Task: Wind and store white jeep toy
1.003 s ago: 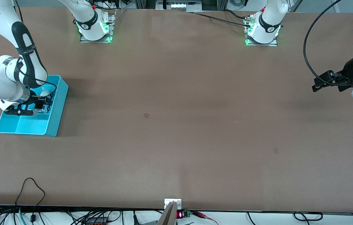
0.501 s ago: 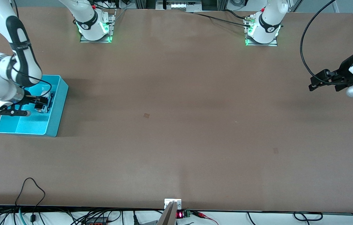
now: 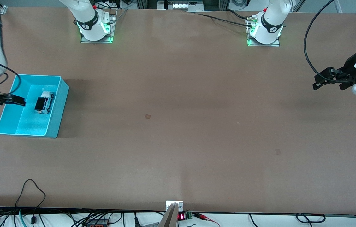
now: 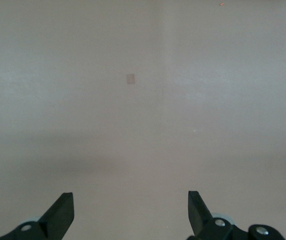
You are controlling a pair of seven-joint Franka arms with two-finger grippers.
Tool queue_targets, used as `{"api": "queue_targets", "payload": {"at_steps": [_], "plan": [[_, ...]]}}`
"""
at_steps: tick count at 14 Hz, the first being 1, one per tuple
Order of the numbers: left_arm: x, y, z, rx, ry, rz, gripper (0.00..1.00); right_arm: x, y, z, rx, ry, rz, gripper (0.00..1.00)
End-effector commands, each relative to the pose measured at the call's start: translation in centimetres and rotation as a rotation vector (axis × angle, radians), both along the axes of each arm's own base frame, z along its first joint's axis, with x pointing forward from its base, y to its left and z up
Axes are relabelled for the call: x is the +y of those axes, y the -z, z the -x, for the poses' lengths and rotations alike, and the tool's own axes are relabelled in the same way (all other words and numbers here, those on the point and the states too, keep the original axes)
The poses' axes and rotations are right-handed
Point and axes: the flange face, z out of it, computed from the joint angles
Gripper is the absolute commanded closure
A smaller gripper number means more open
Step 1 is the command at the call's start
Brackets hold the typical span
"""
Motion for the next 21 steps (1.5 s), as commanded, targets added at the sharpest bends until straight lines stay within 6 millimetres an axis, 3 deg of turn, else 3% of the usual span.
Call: {"api": "queue_targets", "payload": {"at_steps": [1, 3, 6, 11, 14, 16, 21], "plan": [[0.1, -0.6, 1.0, -0.004, 0.007, -0.008, 0.0, 2.6, -4.9, -1.8, -0.005, -0.034, -0.038, 0.0], [-0.1, -0.7, 2.1, -0.002, 0.008, -0.01, 0.0, 5.3, -8.4, -2.3, 0.002, -0.077, -0.051, 0.0], [-0.2, -0.7, 2.7, -0.01, 0.007, -0.011, 0.0, 10.1, -11.3, -2.0, 0.05, -0.101, -0.074, 0.0], [0.0, -0.9, 2.9, -0.01, 0.006, -0.011, 0.0, 16.0, -15.9, 0.3, 0.049, -0.101, -0.067, 0.0], [0.2, -0.8, 2.8, -0.01, 0.003, -0.011, 0.0, 16.0, -17.8, 2.3, 0.06, -0.109, -0.072, 0.0], [0.2, -0.8, 2.8, -0.01, 0.003, -0.011, 0.0, 15.8, -17.9, 3.8, 0.083, -0.104, -0.079, 0.0], [0.2, -0.9, 3.0, -0.008, 0.003, -0.011, 0.0, 15.5, -18.2, 4.1, 0.078, -0.097, -0.076, 0.0]]}}
